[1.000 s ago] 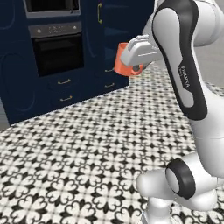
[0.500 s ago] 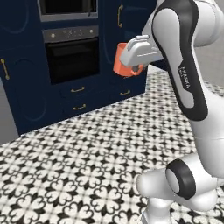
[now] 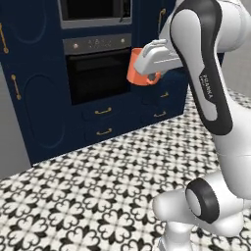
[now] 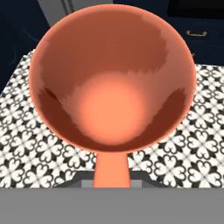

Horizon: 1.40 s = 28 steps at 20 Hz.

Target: Gather all objects into one cabinet and sort the glasses and bowls to opposite sides.

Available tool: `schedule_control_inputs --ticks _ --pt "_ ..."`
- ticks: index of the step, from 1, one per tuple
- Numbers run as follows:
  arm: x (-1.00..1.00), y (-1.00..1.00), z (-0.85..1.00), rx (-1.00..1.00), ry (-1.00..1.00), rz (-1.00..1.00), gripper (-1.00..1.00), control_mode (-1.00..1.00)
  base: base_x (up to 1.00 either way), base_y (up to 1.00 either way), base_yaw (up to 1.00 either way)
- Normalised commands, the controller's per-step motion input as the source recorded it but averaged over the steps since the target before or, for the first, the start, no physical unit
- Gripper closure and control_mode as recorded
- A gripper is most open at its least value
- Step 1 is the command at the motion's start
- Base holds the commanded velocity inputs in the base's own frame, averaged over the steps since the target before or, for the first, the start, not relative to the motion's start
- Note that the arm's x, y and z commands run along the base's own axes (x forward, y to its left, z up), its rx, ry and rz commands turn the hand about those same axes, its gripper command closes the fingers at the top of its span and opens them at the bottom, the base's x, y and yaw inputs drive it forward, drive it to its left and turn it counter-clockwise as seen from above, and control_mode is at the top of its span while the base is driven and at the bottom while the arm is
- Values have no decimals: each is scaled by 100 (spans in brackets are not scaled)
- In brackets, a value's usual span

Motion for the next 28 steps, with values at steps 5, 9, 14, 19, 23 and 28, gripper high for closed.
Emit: schedule_control_inputs --ticks 5,9,14,19,23,28 --pt "0 0 0 0 0 0 100 100 28 -85 30" --pt "0 0 0 0 0 0 100 100 73 -100 29" --pt "0 0 0 0 0 0 100 100 38 -100 20" --pt "0 0 0 0 0 0 100 100 0 -100 6" --pt "0 0 0 0 0 0 100 100 0 -100 8" --pt "0 0 0 0 0 0 100 100 3 -100 1"
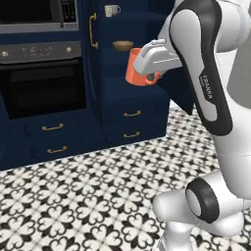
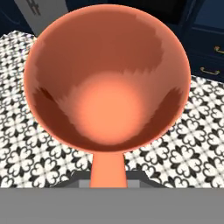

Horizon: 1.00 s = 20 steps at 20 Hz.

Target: Gather all objects into one cabinet and sort the glasses and bowls to opposite sides.

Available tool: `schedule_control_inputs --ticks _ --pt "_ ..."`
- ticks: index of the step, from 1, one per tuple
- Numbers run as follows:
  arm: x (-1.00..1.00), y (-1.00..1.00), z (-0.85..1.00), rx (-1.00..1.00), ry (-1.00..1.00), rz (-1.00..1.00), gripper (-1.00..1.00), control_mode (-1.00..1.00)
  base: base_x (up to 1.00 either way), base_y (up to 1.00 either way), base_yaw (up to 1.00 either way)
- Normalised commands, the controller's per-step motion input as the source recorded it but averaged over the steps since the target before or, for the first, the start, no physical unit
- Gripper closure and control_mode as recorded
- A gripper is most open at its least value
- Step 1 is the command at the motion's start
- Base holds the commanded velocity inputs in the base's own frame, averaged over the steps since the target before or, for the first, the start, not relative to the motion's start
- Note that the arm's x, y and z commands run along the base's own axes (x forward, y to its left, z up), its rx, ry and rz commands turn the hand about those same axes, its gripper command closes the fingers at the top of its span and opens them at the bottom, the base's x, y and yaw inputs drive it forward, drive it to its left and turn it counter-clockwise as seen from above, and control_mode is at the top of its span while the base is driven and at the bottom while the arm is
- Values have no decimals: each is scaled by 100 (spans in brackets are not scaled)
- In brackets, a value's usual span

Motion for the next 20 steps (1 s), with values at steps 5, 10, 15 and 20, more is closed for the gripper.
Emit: schedule_control_inputs --ticks 5,10,15,20 --pt "0 0 0 0 0 0 100 100 0 -100 0" --pt "0 0 0 0 0 0 100 100 27 -72 0" --pt "0 0 0 0 0 0 100 100 100 -2 4" --pt "0 0 0 0 0 0 100 100 100 -3 17"
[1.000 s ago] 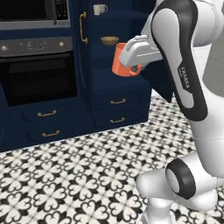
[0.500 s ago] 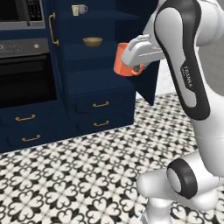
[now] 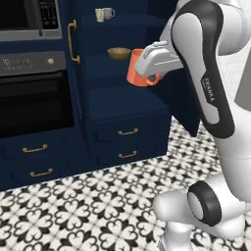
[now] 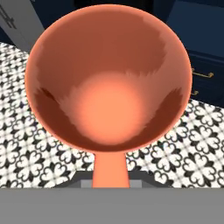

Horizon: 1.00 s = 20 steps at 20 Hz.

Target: Gather all objects into one cabinet and sort the glasses and bowls to opposite sides.

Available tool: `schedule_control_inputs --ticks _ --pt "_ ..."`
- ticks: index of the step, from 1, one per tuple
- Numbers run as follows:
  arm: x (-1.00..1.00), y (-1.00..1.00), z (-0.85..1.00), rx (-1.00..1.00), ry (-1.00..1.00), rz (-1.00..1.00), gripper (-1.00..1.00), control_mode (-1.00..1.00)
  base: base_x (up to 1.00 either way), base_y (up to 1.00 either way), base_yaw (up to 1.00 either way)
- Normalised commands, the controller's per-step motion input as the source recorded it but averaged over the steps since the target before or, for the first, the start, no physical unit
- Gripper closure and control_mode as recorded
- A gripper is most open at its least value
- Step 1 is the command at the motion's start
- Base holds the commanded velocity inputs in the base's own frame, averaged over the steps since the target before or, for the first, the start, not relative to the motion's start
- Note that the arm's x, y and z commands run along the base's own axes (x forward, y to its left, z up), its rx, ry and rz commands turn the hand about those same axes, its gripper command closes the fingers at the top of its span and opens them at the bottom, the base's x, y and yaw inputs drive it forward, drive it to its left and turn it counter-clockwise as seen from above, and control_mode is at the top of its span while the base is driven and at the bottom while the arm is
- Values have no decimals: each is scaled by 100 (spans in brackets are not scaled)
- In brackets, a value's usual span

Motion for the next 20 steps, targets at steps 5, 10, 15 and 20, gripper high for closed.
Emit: schedule_control_inputs --ticks 5,10,15,20 --pt "0 0 0 0 0 0 100 100 28 -92 17" --pt "0 0 0 0 0 0 100 100 8 -95 12" --pt "0 0 0 0 0 0 100 100 100 -6 0" --pt "0 0 0 0 0 0 100 100 100 -4 0"
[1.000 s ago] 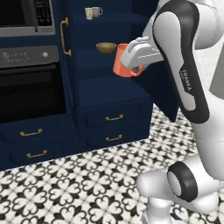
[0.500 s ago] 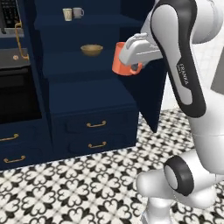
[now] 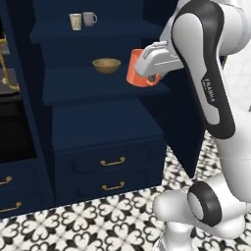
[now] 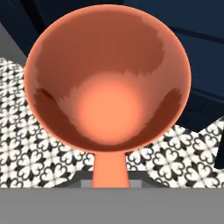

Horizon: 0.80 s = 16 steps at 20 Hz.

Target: Gather all objects into one cabinet and sort the glasses and bowls to opposite sides.

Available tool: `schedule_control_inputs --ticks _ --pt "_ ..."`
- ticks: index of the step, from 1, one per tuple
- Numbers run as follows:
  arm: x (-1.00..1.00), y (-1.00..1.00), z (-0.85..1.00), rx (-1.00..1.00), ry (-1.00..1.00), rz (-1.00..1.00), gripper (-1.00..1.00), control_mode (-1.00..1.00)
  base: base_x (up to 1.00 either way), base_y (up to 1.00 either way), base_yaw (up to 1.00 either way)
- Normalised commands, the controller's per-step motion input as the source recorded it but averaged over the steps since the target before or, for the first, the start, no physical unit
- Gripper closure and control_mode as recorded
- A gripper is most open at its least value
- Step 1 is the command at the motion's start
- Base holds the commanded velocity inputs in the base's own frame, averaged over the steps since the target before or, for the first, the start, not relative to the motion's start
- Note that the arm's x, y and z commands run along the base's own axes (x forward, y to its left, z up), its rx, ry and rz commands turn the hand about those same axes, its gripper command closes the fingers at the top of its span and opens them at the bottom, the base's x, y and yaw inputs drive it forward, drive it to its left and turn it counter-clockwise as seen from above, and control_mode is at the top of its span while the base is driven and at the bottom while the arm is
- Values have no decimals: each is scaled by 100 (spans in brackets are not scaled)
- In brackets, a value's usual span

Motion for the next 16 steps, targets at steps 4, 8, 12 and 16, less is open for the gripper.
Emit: schedule_control_inputs --ticks 4,8,12,16 --pt "0 0 0 0 0 0 100 100 78 0 0" --pt "0 0 0 0 0 0 100 100 89 0 0" --pt "0 0 0 0 0 0 100 100 96 41 -4" --pt "0 0 0 0 0 0 100 100 44 61 -6"
